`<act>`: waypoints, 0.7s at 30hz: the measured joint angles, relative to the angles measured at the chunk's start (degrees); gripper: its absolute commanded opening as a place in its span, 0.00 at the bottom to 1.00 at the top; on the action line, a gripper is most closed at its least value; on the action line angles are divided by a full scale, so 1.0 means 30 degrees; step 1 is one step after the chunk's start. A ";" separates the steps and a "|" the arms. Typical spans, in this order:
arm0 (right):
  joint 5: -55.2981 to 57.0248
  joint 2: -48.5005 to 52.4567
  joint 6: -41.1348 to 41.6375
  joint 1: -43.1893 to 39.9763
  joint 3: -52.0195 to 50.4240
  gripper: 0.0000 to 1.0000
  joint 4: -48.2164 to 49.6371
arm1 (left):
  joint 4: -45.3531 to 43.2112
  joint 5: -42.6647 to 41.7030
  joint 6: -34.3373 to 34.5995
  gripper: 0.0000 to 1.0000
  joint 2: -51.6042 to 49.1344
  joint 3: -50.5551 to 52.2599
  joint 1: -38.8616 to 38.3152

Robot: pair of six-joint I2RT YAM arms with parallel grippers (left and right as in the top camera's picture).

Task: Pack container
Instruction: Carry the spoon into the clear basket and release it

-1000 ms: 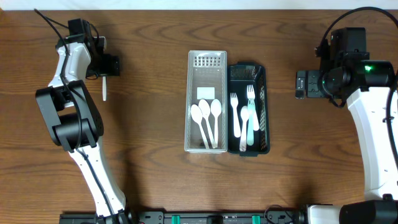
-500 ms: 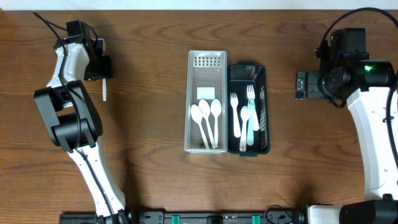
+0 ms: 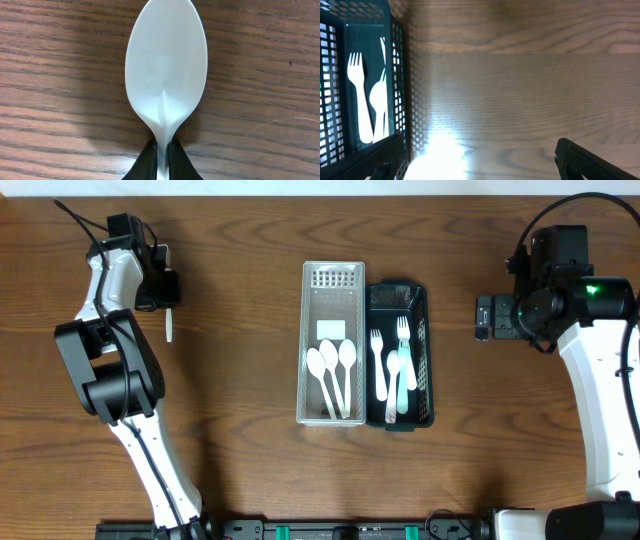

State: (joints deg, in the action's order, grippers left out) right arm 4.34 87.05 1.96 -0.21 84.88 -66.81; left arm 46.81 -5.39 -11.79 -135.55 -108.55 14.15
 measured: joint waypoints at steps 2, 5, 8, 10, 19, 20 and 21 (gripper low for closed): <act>0.0000 0.0000 0.0007 0.0000 0.0000 0.99 -0.0066 | 0.0007 0.0000 0.0000 0.06 0.0000 -0.0007 0.0000; 0.0000 0.0000 0.0000 0.0000 0.0000 0.99 -0.0109 | 0.0036 0.0000 0.0000 0.06 0.0015 -0.0022 0.0000; 0.0000 0.0000 -0.0007 0.0000 0.0000 0.99 -0.0109 | 0.0554 0.0000 0.0000 0.06 0.0153 -0.0022 -0.0036; 0.0000 0.0000 -0.0022 0.0000 0.0000 0.99 -0.0095 | 0.0976 0.0022 0.0000 0.06 0.0379 -0.0022 -0.0117; 0.0015 0.0000 -0.0379 0.0000 0.0000 0.99 0.0648 | 0.4022 0.0036 0.1064 0.06 0.7366 -0.0124 -0.3723; 0.0036 0.0000 -0.0386 0.0000 0.0000 0.99 0.0794 | 0.4379 -0.0022 0.1428 0.06 0.8357 -0.0270 -0.4590; 0.0058 0.0007 -0.0393 0.0000 0.0000 0.99 0.1027 | 0.4685 -0.0087 0.1800 0.06 0.9187 -0.0444 -0.5530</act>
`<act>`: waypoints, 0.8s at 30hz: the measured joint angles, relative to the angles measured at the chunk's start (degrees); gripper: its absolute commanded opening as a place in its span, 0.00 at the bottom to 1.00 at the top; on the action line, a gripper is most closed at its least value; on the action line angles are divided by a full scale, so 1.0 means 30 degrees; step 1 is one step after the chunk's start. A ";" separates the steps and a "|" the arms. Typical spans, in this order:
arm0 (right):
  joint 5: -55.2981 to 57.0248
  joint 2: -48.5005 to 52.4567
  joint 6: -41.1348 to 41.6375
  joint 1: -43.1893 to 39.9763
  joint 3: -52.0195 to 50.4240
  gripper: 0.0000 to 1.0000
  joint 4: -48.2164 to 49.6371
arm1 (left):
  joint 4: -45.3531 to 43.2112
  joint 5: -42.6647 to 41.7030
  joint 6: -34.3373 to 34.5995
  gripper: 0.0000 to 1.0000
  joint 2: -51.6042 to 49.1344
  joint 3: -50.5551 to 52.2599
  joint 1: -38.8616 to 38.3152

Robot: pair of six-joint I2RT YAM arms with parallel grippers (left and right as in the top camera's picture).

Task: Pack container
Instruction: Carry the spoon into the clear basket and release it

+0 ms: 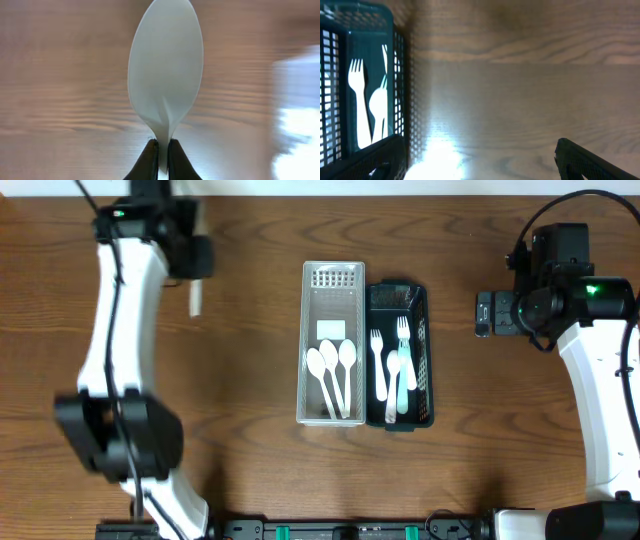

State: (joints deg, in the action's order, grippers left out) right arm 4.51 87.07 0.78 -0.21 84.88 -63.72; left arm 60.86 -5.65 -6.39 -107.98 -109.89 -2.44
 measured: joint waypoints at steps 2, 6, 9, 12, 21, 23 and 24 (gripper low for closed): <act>0.0015 0.0000 0.0000 0.0000 0.0000 0.99 0.0270 | 0.0605 -0.0080 0.0707 0.06 0.0991 -0.0211 -0.1450; 0.0015 0.0000 0.0000 0.0000 -0.0007 0.99 0.0743 | 0.2208 -0.0517 0.2739 0.06 0.1661 -0.0233 -0.4313; 0.0022 0.0000 -0.0007 0.0000 -0.0007 0.99 0.0823 | 0.2594 -0.0648 0.4401 0.06 0.1333 0.0000 -0.6047; 0.0138 0.0000 -0.0015 0.0000 -0.0007 0.99 0.0831 | 0.2630 -0.0765 0.6266 0.06 0.0925 0.0546 -0.7635; 0.0168 0.0000 -0.0044 0.0000 -0.0015 0.99 0.0823 | 0.2419 -0.0998 0.9923 0.06 -0.1683 0.1741 -1.0265; 0.0168 0.0000 -0.0036 0.0000 -0.0015 0.99 0.0831 | 0.2186 -0.0998 1.0207 0.06 -0.2601 0.1763 -1.0703; 0.0168 0.0000 -0.0029 0.0000 -0.0015 0.99 0.0831 | 0.2040 -0.0998 1.0244 0.08 -0.2965 0.1770 -1.0856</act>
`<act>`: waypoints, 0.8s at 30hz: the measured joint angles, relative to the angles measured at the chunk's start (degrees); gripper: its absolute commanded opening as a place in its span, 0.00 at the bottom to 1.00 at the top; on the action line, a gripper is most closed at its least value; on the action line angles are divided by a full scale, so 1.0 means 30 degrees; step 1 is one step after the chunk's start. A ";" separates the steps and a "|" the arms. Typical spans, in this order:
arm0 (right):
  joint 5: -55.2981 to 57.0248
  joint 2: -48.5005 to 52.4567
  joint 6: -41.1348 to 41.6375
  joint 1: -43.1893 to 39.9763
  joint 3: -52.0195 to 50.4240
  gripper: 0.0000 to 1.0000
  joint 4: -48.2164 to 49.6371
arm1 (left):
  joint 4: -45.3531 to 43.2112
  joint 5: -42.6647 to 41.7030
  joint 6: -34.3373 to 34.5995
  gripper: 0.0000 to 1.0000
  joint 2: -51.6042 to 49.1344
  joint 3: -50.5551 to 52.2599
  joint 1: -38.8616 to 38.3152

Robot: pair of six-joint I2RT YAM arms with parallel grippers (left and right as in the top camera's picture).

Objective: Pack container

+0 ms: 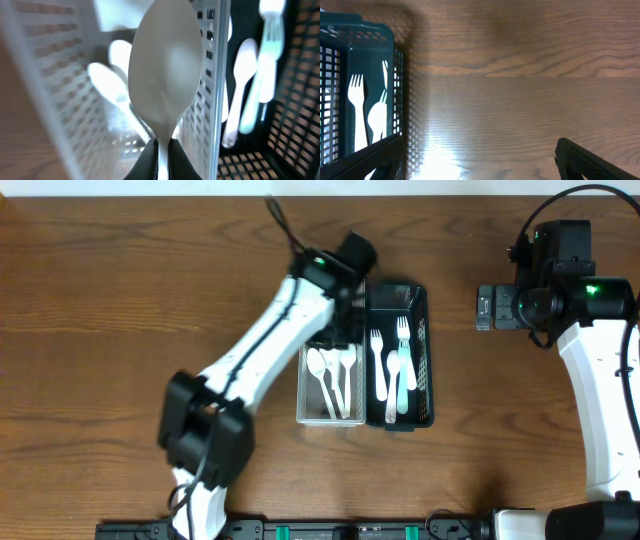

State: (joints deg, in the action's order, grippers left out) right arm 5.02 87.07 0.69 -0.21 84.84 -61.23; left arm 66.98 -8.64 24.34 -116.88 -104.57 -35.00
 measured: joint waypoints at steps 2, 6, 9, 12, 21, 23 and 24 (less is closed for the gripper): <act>-0.0007 0.0000 0.0051 0.0000 0.0000 0.99 -0.0007 | -0.0233 0.0000 0.0066 0.31 -0.0780 0.0000 -0.0262; -0.0007 0.0000 0.0051 0.0000 0.0000 0.99 -0.0102 | -0.0459 0.0000 -0.0102 0.42 -0.1741 0.0051 -0.0255; -0.0007 0.0000 0.0051 0.0000 0.0000 0.99 -0.0095 | -0.0466 0.0007 -0.0656 0.45 -0.1756 0.0044 0.0197; -0.0007 0.0000 0.0051 0.0000 0.0000 0.99 -0.0087 | -0.0452 0.0029 -0.1268 0.46 -0.1472 0.0044 0.1020; 0.0000 0.0036 0.0044 0.0000 -0.0095 0.99 0.3934 | -0.1894 0.3825 -0.3140 0.98 0.2718 -0.0029 0.4597; 0.0000 0.0124 0.0036 0.0000 -0.0109 0.99 0.6572 | -0.3279 0.4430 -0.3854 0.98 0.3439 -0.0124 0.5690; -0.0015 0.0160 0.0036 0.0000 -0.0087 0.99 0.7810 | -0.4022 0.4656 -0.4218 0.98 0.3628 -0.0168 0.6280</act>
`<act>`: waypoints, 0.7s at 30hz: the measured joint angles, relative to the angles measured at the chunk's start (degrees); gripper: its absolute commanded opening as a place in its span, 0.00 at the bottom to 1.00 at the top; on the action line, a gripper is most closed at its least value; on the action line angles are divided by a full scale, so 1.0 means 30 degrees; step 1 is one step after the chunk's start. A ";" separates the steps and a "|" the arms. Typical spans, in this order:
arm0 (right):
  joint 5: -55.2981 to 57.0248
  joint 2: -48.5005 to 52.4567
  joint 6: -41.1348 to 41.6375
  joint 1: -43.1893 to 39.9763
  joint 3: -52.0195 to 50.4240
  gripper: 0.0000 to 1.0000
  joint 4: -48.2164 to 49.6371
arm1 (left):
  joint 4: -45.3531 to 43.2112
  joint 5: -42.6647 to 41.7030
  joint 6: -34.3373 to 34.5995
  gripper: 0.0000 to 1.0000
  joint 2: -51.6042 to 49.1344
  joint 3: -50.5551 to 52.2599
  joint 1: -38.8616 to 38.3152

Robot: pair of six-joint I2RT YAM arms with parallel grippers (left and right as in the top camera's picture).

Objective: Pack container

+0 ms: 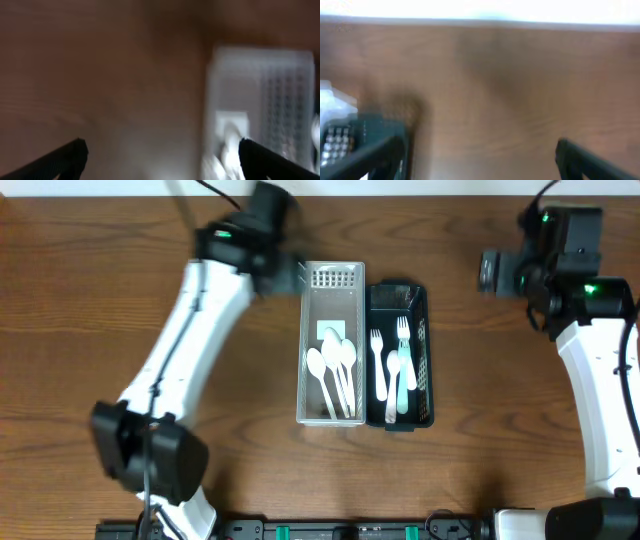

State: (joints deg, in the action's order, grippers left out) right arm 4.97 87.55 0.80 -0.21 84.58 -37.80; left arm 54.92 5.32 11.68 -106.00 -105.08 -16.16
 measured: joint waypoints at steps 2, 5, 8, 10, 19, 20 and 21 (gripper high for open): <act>0.0015 0.0080 0.0000 0.0000 -0.0007 0.99 0.2492 | -0.1603 0.0372 -0.0561 0.98 0.0080 -0.0029 0.1137; 0.0022 0.0102 0.0000 0.0000 0.0000 0.99 0.5399 | -0.3854 0.0685 -0.1137 0.98 -0.0146 -0.0015 0.2856; 0.0015 0.0102 -0.0168 0.0000 0.0000 0.99 0.6098 | -0.6011 0.0823 -0.2047 0.98 -0.0226 -0.0007 0.4342; 0.0022 0.0117 -0.0641 0.0000 0.0000 0.99 0.6033 | -0.6331 0.0816 -0.2535 0.98 -0.0182 -0.0007 0.5275; -0.0087 -0.0656 -0.2841 0.0000 -0.0933 0.99 0.5799 | -0.4444 0.0138 -0.3381 0.98 0.1778 0.1406 0.6951; -0.0109 -0.1275 -0.3126 0.0000 -0.1632 0.99 0.6135 | -0.4794 0.0029 -0.3417 0.98 0.2506 0.2011 0.6921; -0.0109 -0.2091 -0.3373 0.0000 -0.2565 0.99 0.6666 | -0.5268 -0.0102 -0.3417 0.98 0.3402 0.2798 0.6878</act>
State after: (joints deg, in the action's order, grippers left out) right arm 4.64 81.28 -9.32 -0.21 76.88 -17.80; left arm 39.11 5.02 1.43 -95.79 -96.68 4.47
